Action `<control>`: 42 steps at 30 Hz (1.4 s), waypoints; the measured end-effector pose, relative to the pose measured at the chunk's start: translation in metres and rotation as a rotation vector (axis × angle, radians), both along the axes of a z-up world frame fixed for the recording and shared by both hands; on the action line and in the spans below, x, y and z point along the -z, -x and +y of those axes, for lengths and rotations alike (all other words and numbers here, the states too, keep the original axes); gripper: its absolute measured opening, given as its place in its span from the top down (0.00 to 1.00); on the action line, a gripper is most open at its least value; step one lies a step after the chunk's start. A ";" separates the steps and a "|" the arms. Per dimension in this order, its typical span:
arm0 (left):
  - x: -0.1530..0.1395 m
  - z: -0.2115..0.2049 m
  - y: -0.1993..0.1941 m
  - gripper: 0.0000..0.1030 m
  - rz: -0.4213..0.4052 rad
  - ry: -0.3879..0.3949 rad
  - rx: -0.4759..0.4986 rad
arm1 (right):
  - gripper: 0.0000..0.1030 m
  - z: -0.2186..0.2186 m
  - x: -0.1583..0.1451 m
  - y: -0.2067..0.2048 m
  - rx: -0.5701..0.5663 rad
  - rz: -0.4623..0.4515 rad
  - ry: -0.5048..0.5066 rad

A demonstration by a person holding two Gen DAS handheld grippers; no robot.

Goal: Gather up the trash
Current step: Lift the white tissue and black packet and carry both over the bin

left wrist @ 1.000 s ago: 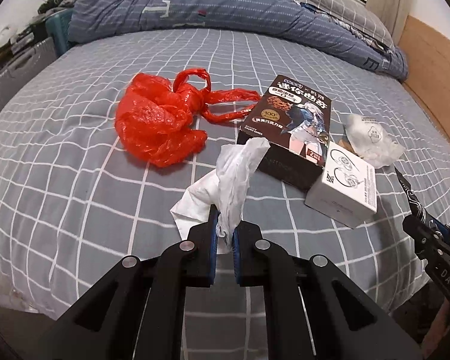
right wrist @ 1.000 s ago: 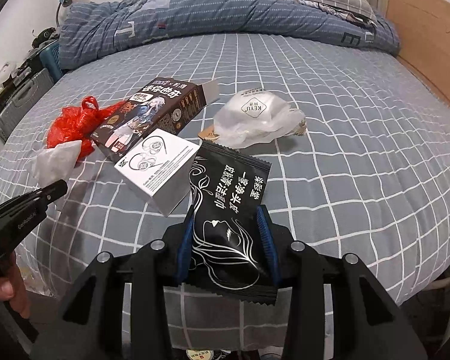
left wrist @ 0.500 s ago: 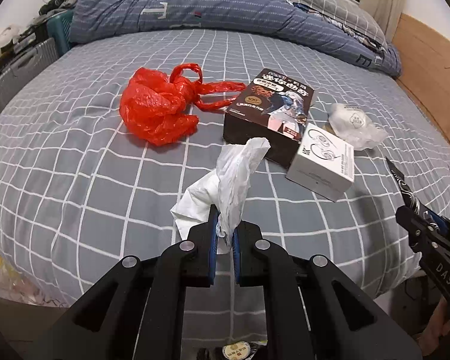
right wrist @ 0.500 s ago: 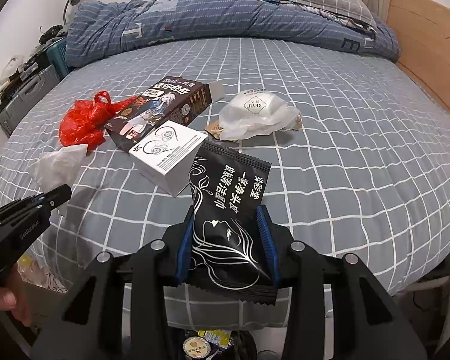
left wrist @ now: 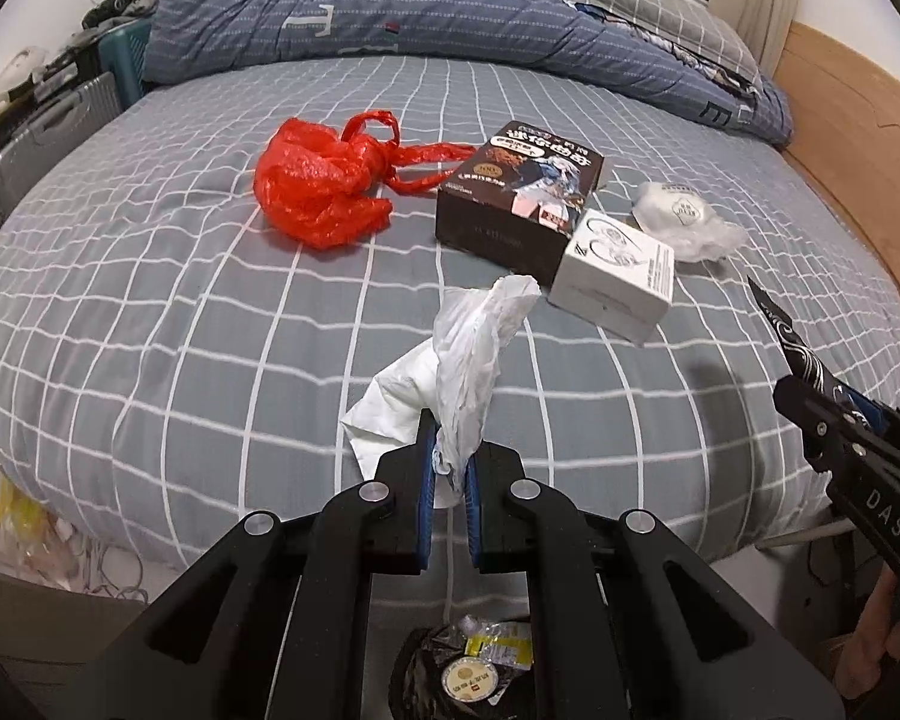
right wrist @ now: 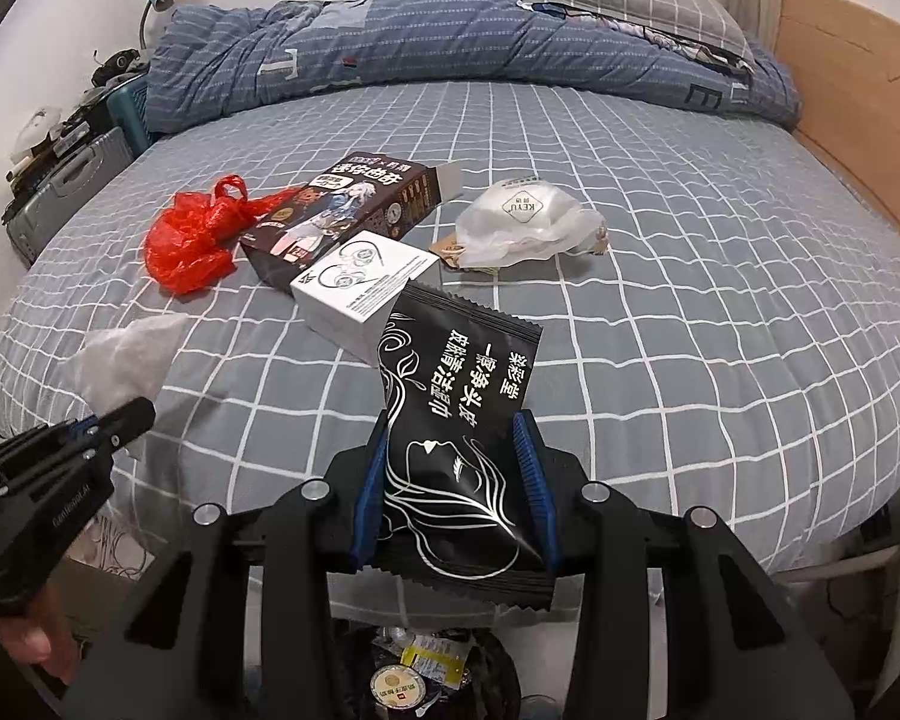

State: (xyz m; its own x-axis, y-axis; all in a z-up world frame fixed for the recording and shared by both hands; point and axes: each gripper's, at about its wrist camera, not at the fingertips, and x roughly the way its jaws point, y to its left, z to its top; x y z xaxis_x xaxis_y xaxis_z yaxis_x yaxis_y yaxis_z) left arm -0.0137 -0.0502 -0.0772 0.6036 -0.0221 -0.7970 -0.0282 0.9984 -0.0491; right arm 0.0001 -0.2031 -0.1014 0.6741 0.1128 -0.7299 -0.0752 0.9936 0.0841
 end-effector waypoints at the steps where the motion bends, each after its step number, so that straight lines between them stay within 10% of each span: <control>1: 0.000 0.000 0.003 0.92 0.001 0.001 0.000 | 0.63 0.001 0.000 0.002 -0.002 0.000 0.001; 42: 0.018 -0.009 0.108 0.92 0.063 0.037 0.029 | 0.63 0.008 0.018 0.091 -0.034 0.038 0.017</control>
State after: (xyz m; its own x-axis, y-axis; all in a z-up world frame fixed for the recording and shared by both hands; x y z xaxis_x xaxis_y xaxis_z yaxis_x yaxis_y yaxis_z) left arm -0.1215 -0.0590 -0.0950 0.5508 -0.0696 -0.8317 -0.0032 0.9963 -0.0855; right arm -0.0905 -0.1946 -0.1190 0.6419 0.1229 -0.7569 -0.1062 0.9918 0.0709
